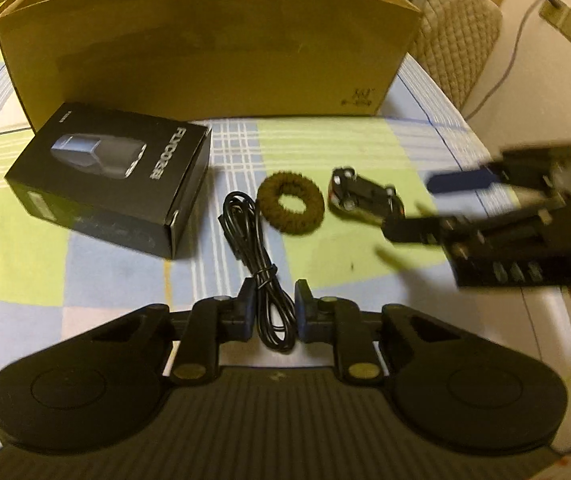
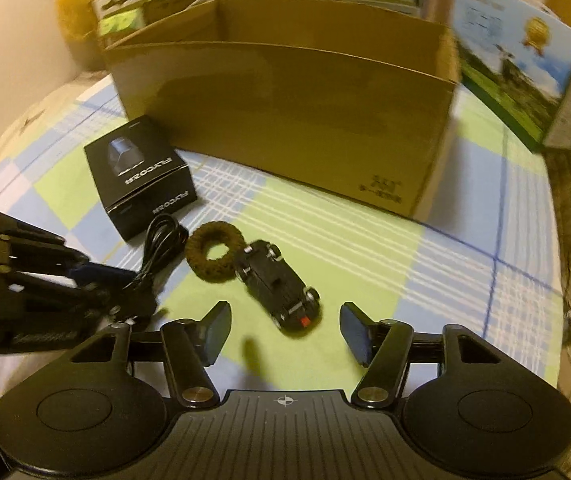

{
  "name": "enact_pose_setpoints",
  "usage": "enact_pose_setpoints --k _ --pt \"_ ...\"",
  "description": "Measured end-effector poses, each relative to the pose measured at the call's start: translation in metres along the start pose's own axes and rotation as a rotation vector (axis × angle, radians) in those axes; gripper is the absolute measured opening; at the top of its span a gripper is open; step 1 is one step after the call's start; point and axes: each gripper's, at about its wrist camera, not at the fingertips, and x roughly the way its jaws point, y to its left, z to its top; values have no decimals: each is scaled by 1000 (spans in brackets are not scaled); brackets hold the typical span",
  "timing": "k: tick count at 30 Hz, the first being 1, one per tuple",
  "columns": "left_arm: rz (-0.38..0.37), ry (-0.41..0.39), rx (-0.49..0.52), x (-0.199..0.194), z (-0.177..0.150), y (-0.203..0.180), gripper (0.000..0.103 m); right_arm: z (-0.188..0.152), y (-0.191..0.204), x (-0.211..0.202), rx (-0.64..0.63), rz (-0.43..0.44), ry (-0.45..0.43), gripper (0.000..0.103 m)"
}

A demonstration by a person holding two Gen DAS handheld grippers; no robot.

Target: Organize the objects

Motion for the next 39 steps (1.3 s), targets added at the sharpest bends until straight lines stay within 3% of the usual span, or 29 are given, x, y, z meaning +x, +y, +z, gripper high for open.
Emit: enact_pose_setpoints --k 12,19,24,30,34,39 --pt "3 13 50 -15 -17 14 15 27 14 38 -273 61 68 54" --pt "-8 8 40 -15 -17 18 19 29 17 52 -324 96 124 31" --pt "3 0 17 -11 -13 23 29 24 16 48 -256 77 124 28" --pt "5 12 22 -6 -6 23 28 22 12 40 -117 71 128 28" --pt "26 41 46 -7 -4 22 11 23 11 32 -48 57 120 28" --pt "-19 51 -6 -16 -5 31 10 28 10 15 38 39 94 28"
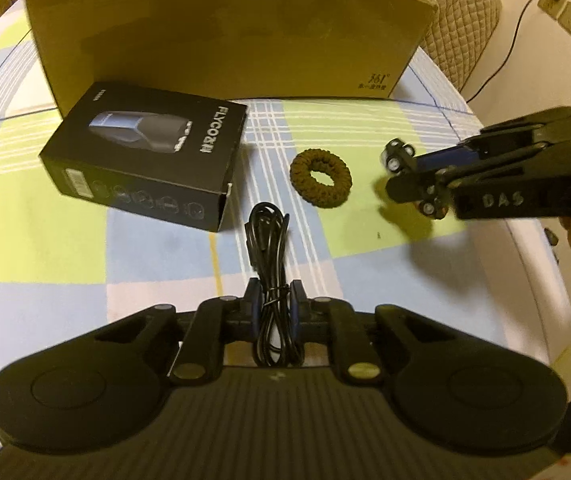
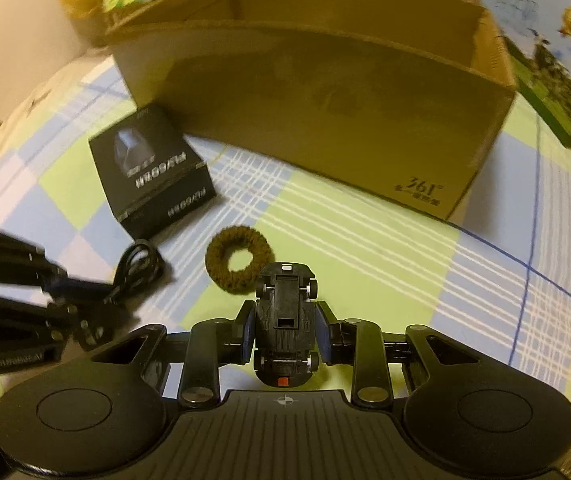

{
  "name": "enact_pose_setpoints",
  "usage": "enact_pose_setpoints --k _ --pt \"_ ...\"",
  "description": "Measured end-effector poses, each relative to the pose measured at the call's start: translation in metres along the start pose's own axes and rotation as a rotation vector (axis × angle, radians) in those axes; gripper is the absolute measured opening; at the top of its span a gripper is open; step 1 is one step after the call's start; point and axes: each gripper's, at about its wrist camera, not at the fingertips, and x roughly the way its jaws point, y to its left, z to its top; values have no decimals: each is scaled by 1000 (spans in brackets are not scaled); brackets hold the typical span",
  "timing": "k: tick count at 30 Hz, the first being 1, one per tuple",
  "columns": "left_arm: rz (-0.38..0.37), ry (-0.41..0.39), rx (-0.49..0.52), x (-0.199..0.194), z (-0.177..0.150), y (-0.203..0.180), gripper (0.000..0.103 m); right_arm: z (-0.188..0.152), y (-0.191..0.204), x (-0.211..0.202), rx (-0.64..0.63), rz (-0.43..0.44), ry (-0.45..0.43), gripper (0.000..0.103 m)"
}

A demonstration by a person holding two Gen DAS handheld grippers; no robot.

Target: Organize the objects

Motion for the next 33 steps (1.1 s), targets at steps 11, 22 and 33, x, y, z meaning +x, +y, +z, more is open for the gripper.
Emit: enact_pose_setpoints --k 11,22,33 --pt "-17 -71 -32 -54 4 5 10 9 22 -57 131 13 -102 28" --pt "-27 -167 -42 -111 16 9 10 9 56 -91 177 -12 -148 28" --pt "-39 -220 -28 -142 19 6 10 12 78 -117 155 -34 -181 28"
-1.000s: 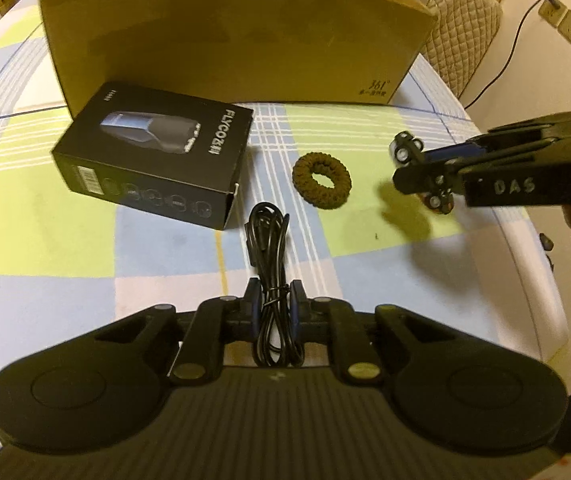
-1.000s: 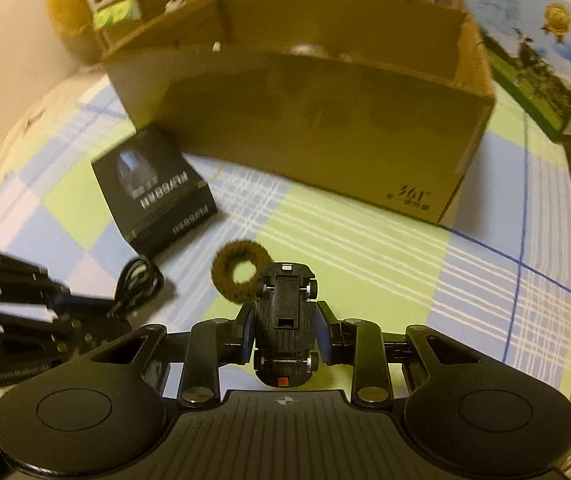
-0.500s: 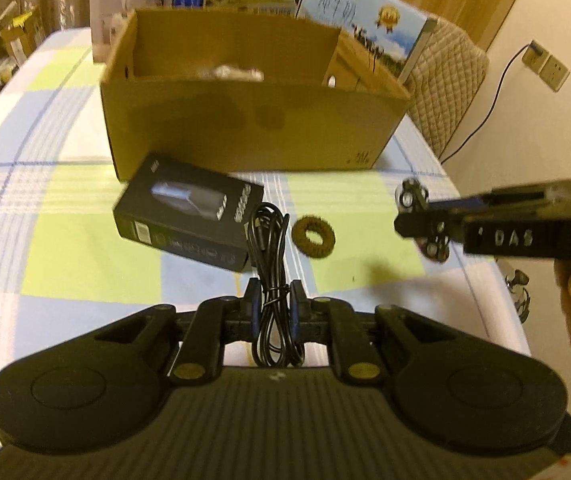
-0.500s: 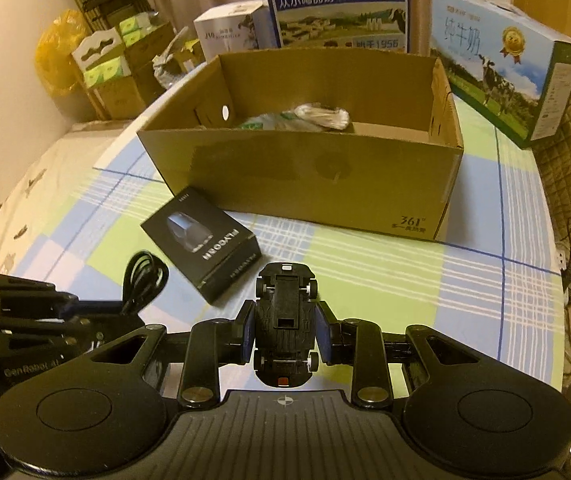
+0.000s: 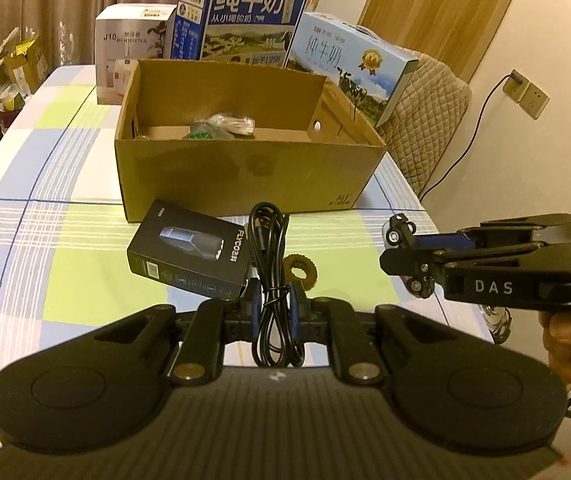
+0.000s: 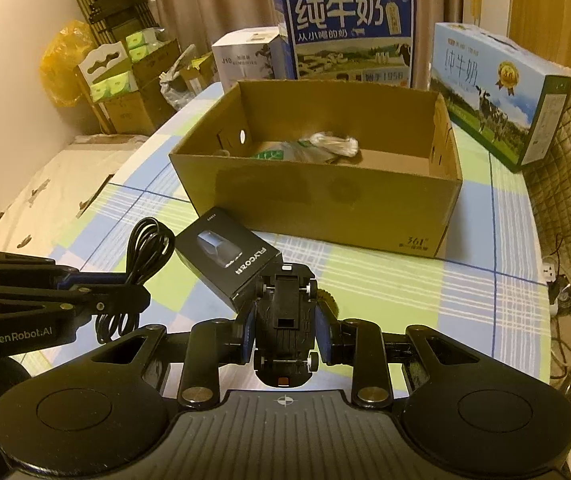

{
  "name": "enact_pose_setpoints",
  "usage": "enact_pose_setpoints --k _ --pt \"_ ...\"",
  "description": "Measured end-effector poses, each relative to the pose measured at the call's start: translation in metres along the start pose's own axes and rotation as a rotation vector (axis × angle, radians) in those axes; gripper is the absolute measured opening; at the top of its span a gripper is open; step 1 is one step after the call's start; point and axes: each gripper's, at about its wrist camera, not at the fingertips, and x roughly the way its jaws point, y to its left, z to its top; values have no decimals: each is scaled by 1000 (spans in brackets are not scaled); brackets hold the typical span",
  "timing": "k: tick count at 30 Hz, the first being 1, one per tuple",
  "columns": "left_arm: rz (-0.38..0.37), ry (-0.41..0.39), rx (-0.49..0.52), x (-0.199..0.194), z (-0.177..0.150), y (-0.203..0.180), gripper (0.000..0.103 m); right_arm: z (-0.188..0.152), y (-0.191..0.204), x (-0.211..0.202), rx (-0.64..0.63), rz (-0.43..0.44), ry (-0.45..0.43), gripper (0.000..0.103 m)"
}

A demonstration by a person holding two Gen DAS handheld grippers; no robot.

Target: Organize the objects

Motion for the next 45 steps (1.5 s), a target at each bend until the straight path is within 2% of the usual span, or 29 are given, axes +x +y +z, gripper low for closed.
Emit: enact_pose_setpoints --k 7,15,30,45 --pt "2 -10 41 -3 10 -3 10 3 2 -6 -6 -16 -8 28" --pt "7 -24 43 1 40 8 10 20 -10 -5 13 -34 -33 28" --pt "45 -48 69 29 123 31 10 91 -34 11 25 -73 -93 28" --pt "70 -33 96 71 165 49 10 143 -57 52 81 -72 -111 28"
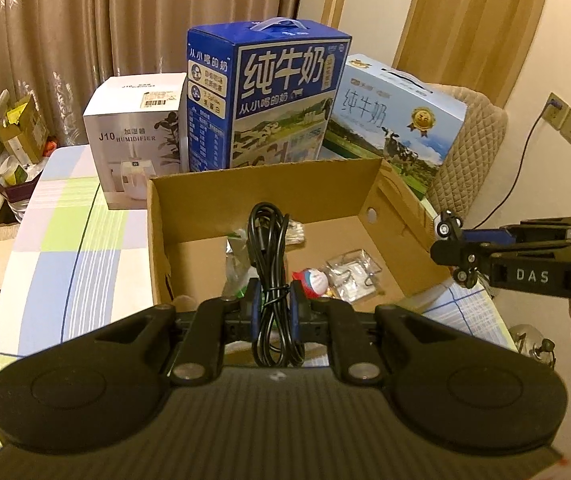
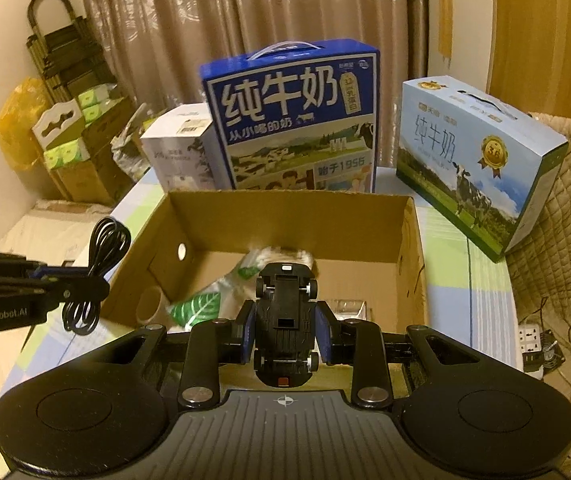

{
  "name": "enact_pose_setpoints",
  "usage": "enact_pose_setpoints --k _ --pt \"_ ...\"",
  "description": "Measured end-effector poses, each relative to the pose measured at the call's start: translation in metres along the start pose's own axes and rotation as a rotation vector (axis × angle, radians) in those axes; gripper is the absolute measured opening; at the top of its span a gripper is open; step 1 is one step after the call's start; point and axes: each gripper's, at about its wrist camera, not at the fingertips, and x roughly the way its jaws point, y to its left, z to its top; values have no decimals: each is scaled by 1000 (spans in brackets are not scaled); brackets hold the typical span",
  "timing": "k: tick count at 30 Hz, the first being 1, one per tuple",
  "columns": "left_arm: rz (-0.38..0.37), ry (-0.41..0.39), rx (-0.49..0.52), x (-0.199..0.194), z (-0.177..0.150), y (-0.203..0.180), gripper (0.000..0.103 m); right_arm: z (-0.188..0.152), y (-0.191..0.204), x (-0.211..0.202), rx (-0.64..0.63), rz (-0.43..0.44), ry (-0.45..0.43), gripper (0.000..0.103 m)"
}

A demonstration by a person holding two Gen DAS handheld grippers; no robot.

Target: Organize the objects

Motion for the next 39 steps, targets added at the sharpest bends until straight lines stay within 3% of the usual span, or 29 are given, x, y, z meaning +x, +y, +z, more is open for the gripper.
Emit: enact_pose_setpoints --k 10,12,16,29,33,36,37,38,39 --pt "9 11 4 32 15 6 11 11 -13 21 45 -10 -7 28" --pt "23 -5 -3 37 18 8 15 12 -15 23 50 -10 -7 27" --pt "38 -17 -24 39 19 14 24 9 -17 27 57 -5 -5 28" --pt "30 -9 -27 36 3 22 25 3 -19 34 79 -3 4 28" --pt "26 -7 -30 36 1 22 28 7 -16 34 74 -5 -17 28" --pt "27 -6 -36 35 -1 23 30 10 -19 33 105 3 -84 28" --pt "28 -4 -39 35 -2 24 31 11 -22 34 112 14 -113 34" --pt "28 -5 -43 34 -3 25 34 11 -24 35 123 8 -134 54" --pt "29 -7 -44 32 -5 26 37 10 -27 34 139 -6 -146 63"
